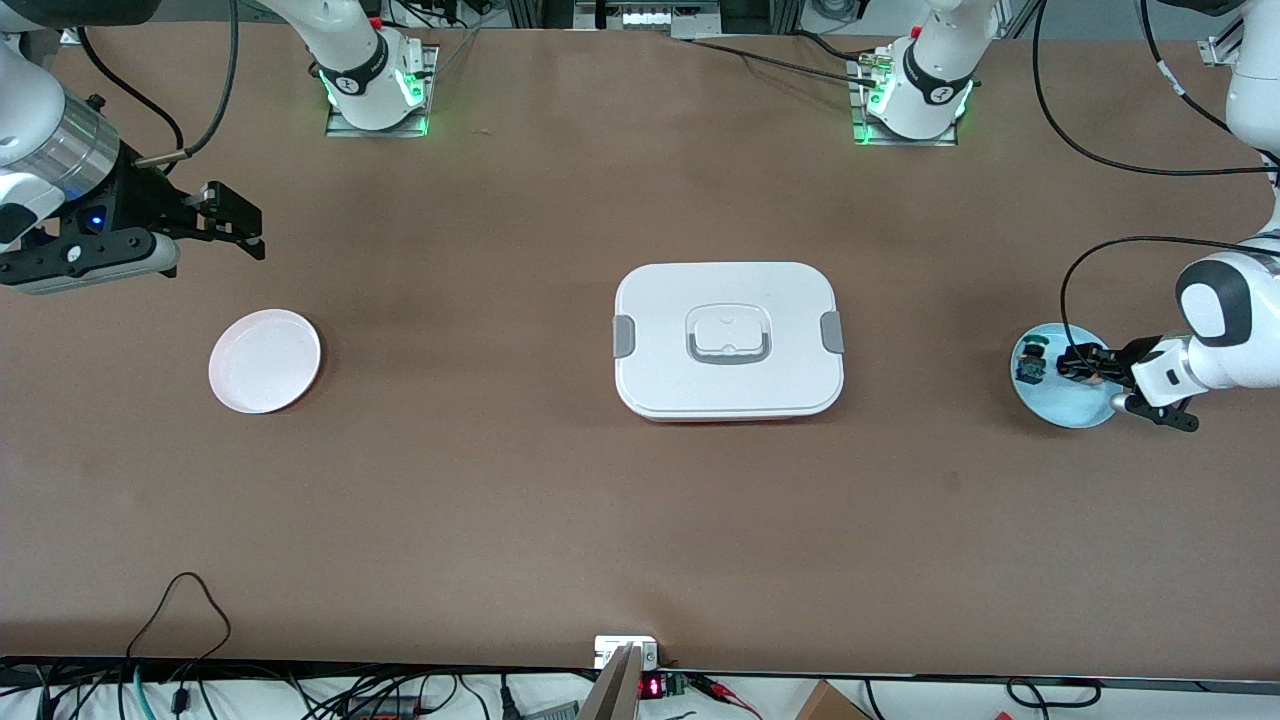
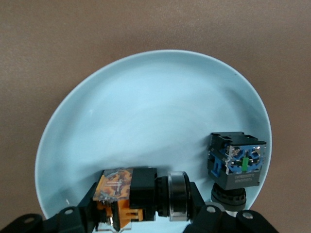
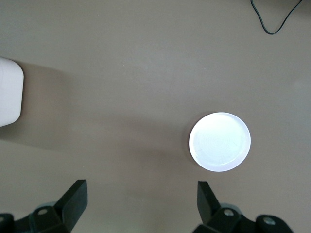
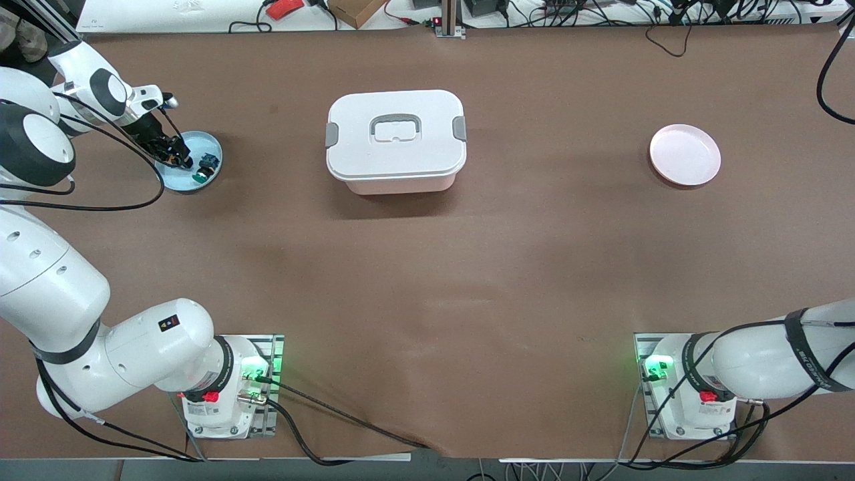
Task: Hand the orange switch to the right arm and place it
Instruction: 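Lift the orange switch and carry it over the white box with the left gripper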
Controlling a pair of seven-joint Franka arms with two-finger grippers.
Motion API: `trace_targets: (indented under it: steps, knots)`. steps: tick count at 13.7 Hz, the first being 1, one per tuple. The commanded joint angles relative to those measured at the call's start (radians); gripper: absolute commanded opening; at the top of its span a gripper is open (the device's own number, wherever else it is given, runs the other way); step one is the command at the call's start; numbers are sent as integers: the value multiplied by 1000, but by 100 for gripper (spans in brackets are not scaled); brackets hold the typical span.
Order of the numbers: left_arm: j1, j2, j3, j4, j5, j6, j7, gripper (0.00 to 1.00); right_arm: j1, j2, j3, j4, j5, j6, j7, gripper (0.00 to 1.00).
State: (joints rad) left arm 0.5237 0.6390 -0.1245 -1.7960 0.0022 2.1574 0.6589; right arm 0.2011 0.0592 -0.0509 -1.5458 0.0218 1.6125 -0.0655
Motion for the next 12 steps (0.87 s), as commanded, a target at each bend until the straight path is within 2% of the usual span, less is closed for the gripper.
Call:
trace_targets:
  steps: [1,6,8,10,12]
  knots:
    - [-16,-27,-12,38,-18,-46,21,41,-3,-2,-1,13,12,-20,6,100]
    - [-82,-32,-21,229,-25,-359,21,36,1,-1,2,13,12,-19,9,100]
    - [-97,-32,-59,286,-27,-399,19,36,0,-2,2,13,10,-19,6,100]
    - [-96,-32,-127,310,-25,-407,33,31,-2,-2,-1,13,10,-22,4,100]
    - [-85,-33,-232,323,-45,-456,30,31,-2,-1,-1,13,10,-20,6,100]
